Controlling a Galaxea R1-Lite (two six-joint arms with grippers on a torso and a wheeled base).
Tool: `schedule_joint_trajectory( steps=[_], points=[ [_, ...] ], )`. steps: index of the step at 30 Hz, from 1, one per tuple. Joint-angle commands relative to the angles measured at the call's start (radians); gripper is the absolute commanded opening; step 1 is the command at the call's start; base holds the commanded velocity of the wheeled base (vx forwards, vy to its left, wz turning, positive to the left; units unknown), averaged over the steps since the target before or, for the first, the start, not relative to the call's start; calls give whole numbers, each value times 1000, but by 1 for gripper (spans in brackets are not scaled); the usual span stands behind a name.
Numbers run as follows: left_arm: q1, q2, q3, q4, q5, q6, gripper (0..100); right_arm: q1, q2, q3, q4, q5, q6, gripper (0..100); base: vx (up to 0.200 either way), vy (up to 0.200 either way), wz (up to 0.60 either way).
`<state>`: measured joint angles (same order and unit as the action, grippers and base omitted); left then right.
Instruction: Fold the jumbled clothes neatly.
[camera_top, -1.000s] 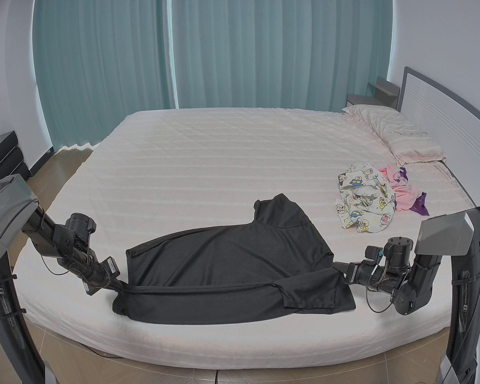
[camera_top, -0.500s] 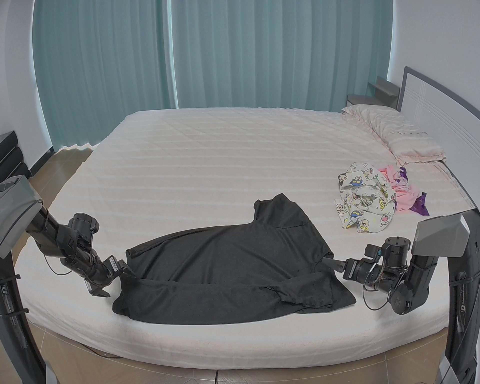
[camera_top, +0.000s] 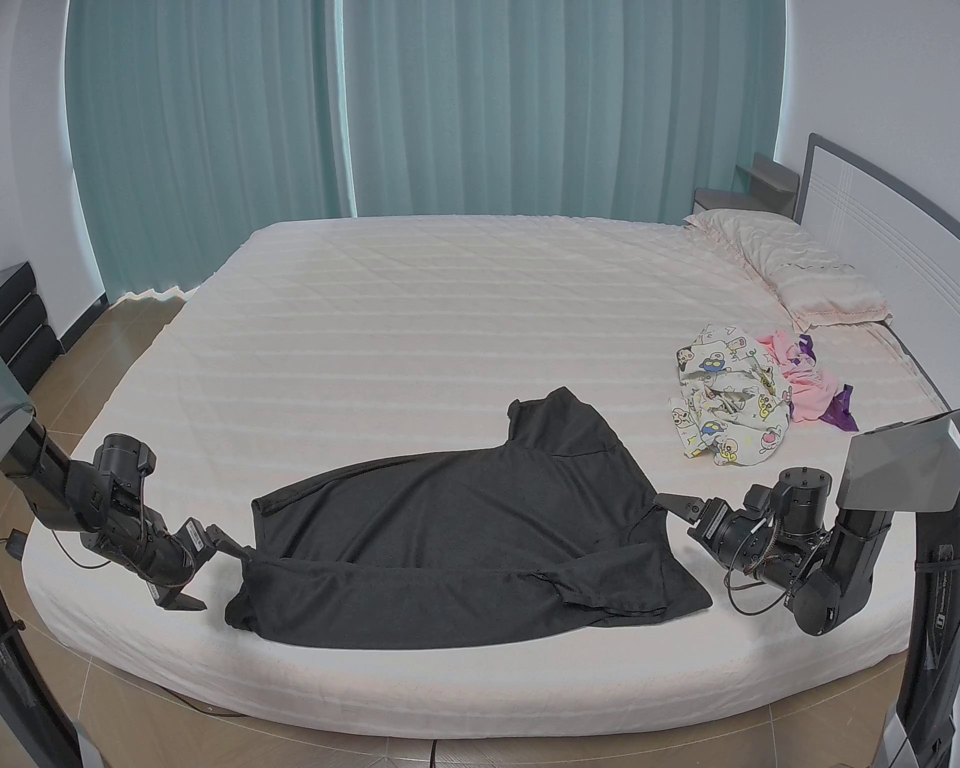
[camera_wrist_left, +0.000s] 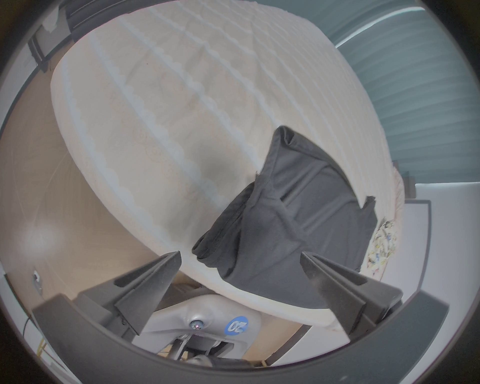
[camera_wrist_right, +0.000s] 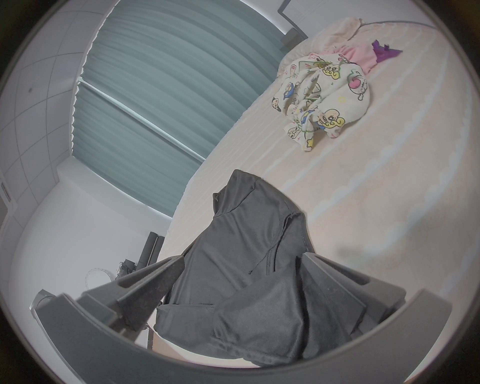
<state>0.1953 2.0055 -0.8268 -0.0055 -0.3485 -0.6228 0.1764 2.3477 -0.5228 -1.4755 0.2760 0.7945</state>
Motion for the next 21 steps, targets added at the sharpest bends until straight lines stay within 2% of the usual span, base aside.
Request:
schedule_joint_trajectory(
  steps=[1, 6, 10, 21],
  points=[
    [35, -60, 74, -83, -30, -28, 100, 2, -10, 43, -3, -3, 34, 100, 0, 0, 0],
    [39, -51, 77, -96, -32, -28, 100, 0, 21, 58, -45, -4, 86, 100, 200, 0, 0],
    [41, -50, 77, -97, -32, -28, 100, -8, 27, 64, -75, -3, 88, 100, 200, 0, 0],
    [50, -7, 41, -97, -18, -86, 100, -3, 35, 70, -77, -3, 88, 100, 0, 0, 0]
  ],
)
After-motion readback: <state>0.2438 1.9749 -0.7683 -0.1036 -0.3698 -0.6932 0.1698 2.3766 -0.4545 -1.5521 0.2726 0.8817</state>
